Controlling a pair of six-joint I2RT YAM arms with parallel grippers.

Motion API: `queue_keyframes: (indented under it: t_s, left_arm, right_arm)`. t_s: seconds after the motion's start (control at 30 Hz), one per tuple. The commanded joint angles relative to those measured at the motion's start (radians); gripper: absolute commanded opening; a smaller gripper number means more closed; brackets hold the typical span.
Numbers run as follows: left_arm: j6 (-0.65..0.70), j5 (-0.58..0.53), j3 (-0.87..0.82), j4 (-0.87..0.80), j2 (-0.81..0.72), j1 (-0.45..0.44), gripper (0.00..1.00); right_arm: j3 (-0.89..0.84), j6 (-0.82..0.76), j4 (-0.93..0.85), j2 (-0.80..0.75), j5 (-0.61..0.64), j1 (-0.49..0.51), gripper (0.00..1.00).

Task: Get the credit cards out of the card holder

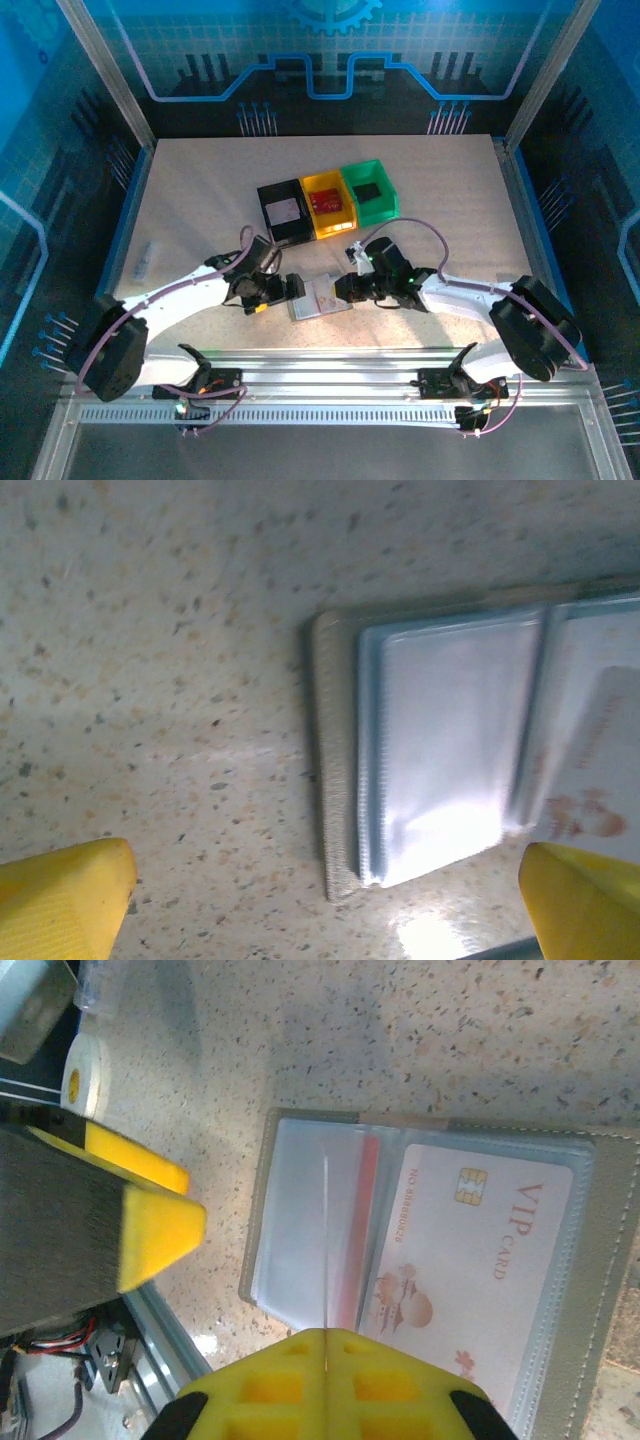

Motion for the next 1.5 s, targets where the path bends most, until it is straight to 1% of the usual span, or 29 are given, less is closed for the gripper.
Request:
queue_keyframes:
  t_s: [0.0, 0.1, 0.17, 0.27, 0.4, 0.5, 0.6, 0.97, 1.23, 1.3, 1.47]
  left_arm:
    - [0.101, 0.069, 0.008, -0.003, -0.049, 0.035, 0.99]
    - [0.162, 0.1, 0.03, -0.037, -0.085, 0.068, 0.99]
    - [0.175, 0.13, 0.032, -0.033, -0.115, 0.089, 0.99]
    - [0.171, 0.195, 0.018, 0.023, -0.129, 0.099, 0.99]
    - [0.162, 0.245, -0.01, 0.102, -0.14, 0.1, 0.99]
    - [0.154, 0.277, -0.033, 0.158, -0.162, 0.1, 0.99]
    - [0.154, 0.303, -0.05, 0.195, -0.184, 0.099, 0.99]
    - [0.112, 0.394, -0.133, 0.334, -0.214, 0.099, 0.91]
    - [0.07, 0.466, -0.166, 0.421, -0.252, 0.095, 0.82]
    - [0.052, 0.489, -0.179, 0.453, -0.26, 0.094, 0.79]
    - [0.022, 0.517, -0.203, 0.494, -0.264, 0.08, 0.77]
  right_arm:
    - [0.01, -0.03, -0.018, -0.02, -0.063, -0.025, 0.0]
    - [0.013, -0.044, -0.004, -0.023, -0.119, -0.028, 0.0]
    - [0.013, -0.047, 0.019, -0.022, -0.165, -0.028, 0.0]
    - [0.007, -0.043, 0.059, -0.019, -0.216, -0.028, 0.0]
    - [0.0, -0.033, 0.115, -0.013, -0.279, -0.029, 0.0]
    - [-0.003, -0.034, 0.119, -0.008, -0.315, -0.03, 0.0]
    - [-0.009, -0.017, 0.182, -0.004, -0.357, -0.029, 0.0]
    - [-0.01, 0.034, 0.288, 0.031, -0.428, -0.011, 0.0]
    - [-0.005, 0.043, 0.31, 0.043, -0.426, 0.002, 0.0]
    - [-0.008, 0.055, 0.332, 0.046, -0.428, 0.002, 0.0]
    - [-0.016, 0.095, 0.399, 0.063, -0.434, 0.004, 0.0]
